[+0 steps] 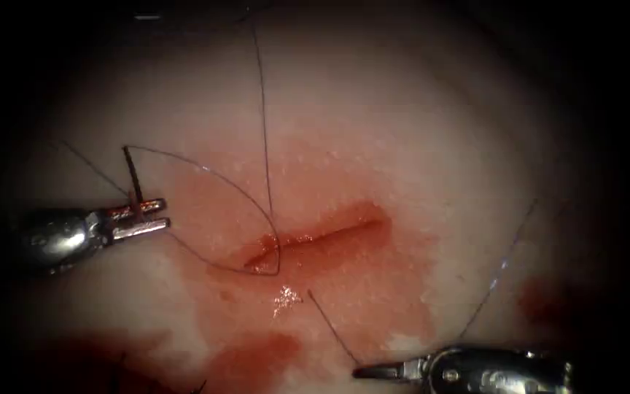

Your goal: Wound Closure

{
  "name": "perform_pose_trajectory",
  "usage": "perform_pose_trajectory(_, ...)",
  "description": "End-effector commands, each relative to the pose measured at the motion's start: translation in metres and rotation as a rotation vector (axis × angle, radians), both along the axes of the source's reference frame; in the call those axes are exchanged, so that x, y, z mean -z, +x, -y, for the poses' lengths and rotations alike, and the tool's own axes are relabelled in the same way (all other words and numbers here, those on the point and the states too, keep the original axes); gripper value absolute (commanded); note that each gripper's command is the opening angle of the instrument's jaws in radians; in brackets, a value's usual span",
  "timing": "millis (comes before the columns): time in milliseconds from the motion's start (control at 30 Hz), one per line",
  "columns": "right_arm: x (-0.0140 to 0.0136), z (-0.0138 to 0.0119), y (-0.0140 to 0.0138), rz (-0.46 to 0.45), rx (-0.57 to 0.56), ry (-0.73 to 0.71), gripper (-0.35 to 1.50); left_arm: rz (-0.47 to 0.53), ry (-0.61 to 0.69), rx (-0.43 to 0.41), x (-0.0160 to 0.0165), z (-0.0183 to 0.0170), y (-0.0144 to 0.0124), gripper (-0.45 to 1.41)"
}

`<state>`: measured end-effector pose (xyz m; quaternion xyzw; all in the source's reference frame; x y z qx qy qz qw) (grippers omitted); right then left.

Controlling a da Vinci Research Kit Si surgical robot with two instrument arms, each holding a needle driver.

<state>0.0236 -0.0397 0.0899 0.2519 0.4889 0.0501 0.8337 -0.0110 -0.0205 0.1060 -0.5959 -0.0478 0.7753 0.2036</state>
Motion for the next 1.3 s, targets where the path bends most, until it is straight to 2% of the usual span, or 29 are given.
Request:
perform_pose_trajectory(33, -0.0024, -0.0016, 0.0003, 0.054, -0.047, -0.022, 1.06, 0.001, 0.0, -0.001, -0.0007, 0.0002, -0.0006, -0.45)
perform_pose_trajectory(100, -0.0044, -0.0026, 0.0004, 0.117, -0.113, -0.035, 1.21, 0.001, 0.0, -0.001, -0.0007, 0.0002, -0.0006, -0.45)
perform_pose_trajectory(167, -0.005, -0.0029, 0.0008, 0.129, -0.144, -0.028, 1.21, 0.001, 0.0, -0.001, -0.0007, 0.0002, -0.0006, -0.45)
perform_pose_trajectory(267, -0.0047, -0.0029, 0.0015, 0.102, -0.143, -0.028, 0.91, -0.002, 0.001, -0.002, -0.0007, 0.0003, -0.0006, -0.45)
perform_pose_trajectory(300, -0.0047, -0.0028, 0.0019, 0.092, -0.146, -0.02, 0.87, -0.002, 0.001, -0.002, -0.0006, 0.0003, -0.0006, -0.45)
perform_pose_trajectory(533, -0.0051, -0.0034, 0.0046, 0.071, -0.181, -0.015, 0.86, -0.002, 0.001, -0.002, -0.0006, 0.0003, -0.0006, -0.45)
perform_pose_trajectory(633, -0.0053, -0.0035, 0.0053, 0.058, -0.191, -0.011, 0.76, -0.002, 0.001, -0.002, -0.0006, 0.0003, -0.0006, -0.45)
perform_pose_trajectory(667, -0.0055, -0.0037, 0.0054, 0.042, -0.199, -0.007, 0.35, -0.002, 0.001, -0.002, -0.0006, 0.0003, -0.0006, -0.45)
perform_pose_trajectory(700, -0.0056, -0.0037, 0.0053, 0.034, -0.203, -0.006, 0.05, -0.002, 0.001, -0.002, -0.0006, 0.0003, -0.0006, -0.45)
perform_pose_trajectory(767, -0.0058, -0.0037, 0.0051, 0.027, -0.202, -0.005, -0.35, -0.002, 0.001, -0.002, -0.0006, 0.0003, -0.0006, -0.45)
perform_pose_trajectory(1033, -0.0059, -0.0036, 0.0037, 0.021, -0.187, 0.012, -0.35, -0.002, 0.001, -0.002, -0.0006, 0.0003, -0.0006, -0.45)
perform_pose_trajectory(1300, -0.0033, -0.0022, 0.0032, 0.008, -0.107, 0.058, -0.35, 0.004, 0.004, -0.009, -0.0004, 0.0001, 0.0, -0.45)
